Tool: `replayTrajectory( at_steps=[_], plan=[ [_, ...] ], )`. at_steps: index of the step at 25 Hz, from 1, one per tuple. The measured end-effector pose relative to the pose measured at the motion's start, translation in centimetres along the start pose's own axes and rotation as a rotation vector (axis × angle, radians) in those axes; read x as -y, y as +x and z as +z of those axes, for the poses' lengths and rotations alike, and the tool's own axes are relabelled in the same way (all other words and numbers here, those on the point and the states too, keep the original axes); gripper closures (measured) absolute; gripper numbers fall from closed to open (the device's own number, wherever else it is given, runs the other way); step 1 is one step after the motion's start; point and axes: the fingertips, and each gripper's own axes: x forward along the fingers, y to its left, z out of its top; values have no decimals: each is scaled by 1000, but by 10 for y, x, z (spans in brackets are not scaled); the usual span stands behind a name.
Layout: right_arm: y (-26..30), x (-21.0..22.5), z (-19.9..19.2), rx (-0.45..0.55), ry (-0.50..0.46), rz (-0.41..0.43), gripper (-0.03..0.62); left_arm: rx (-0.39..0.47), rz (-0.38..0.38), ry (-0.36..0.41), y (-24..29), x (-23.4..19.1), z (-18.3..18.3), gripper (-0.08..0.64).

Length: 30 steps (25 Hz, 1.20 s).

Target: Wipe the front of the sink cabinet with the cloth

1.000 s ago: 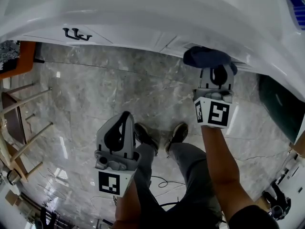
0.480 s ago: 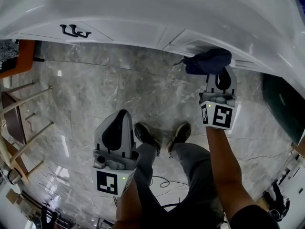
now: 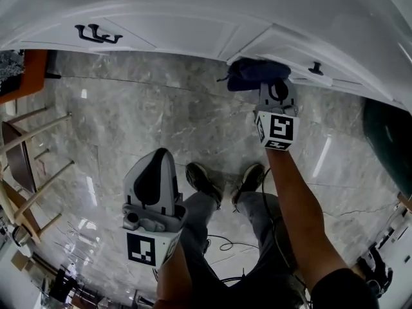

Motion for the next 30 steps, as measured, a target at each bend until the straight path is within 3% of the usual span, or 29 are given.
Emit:
replayTrajectory(
  at_steps=[7, 11, 13, 15, 20, 22, 26, 30],
  plan=[
    [-29, 107, -81, -206, -46, -163, 566, -4, -10, -13, 4, -3, -3, 557],
    [-4, 64, -72, -189, -59, -100, 566, -14, -14, -13, 7, -2, -7, 557],
    [8, 40, -63, -177, -46, -125, 566, -17, -21, -12, 11, 0, -8, 557],
    [15, 22, -55, -176, -10, -143, 566, -14, -27, -10, 14, 2, -7, 557],
    [28, -13, -42, -233, 114, -46, 566, -25, -24, -3, 16, 1, -2, 557],
    [19, -13, -20, -214, 111, -7, 566, -28, -18, -1, 15, 2, 6, 557],
    [-2, -14, 66, -97, 57, 54, 566, -64, -24, -10, 1, 9, 27, 557],
    [-24, -15, 111, -68, 18, 92, 566, -107, -53, 25, -22, 14, 61, 557]
  ],
)
